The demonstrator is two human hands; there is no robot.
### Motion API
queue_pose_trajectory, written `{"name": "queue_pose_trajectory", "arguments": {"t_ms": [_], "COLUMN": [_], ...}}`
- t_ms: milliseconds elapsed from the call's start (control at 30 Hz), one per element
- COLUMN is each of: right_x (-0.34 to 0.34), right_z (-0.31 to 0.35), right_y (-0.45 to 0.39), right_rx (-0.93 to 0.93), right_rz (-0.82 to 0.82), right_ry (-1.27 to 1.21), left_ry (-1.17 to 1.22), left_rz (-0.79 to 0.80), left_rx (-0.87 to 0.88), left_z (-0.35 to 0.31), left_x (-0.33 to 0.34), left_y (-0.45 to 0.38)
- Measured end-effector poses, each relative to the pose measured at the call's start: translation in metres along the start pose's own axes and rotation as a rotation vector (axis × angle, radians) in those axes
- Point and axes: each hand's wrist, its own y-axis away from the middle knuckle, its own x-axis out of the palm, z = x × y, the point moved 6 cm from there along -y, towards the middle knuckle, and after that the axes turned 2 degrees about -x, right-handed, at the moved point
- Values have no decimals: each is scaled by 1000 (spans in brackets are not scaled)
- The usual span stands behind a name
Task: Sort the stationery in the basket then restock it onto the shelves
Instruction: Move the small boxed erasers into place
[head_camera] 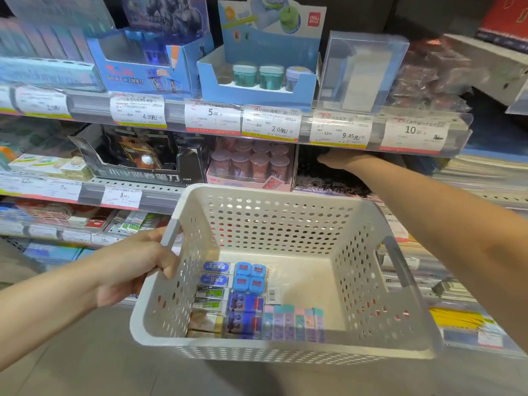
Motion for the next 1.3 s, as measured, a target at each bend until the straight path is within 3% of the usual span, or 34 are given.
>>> {"name": "queue_pose_trajectory", "arguments": {"t_ms": [233, 400, 667, 833, 900, 1100, 1200, 1300], "right_x": [11, 14, 2, -18, -26, 6, 44, 80], "right_z": [-7, -9, 5, 13, 20, 88, 134, 169], "right_y": [-3, -1, 20, 84, 115, 183, 190, 186], "right_rx": [41, 29, -163, -403, -527, -770, -715, -569], "right_rz": [-6, 98, 19, -122, -168, 209, 481, 646], "right_ry": [83, 106, 47, -105, -47, 218, 216, 242], "left_ry": [47, 21, 25, 13, 22, 77, 54, -11], "left_rz": [6, -1, -70, -91, -87, -94, -95, -75], "left_rx": [10, 32, 20, 28, 25, 36, 81, 115], "left_z": [-3, 0, 5, 9, 11, 15, 13, 9], "left_x": [-1, -4, -1, 0, -1, -23, -43, -67], "left_y": [1, -5, 4, 9, 10, 19, 28, 42]}}
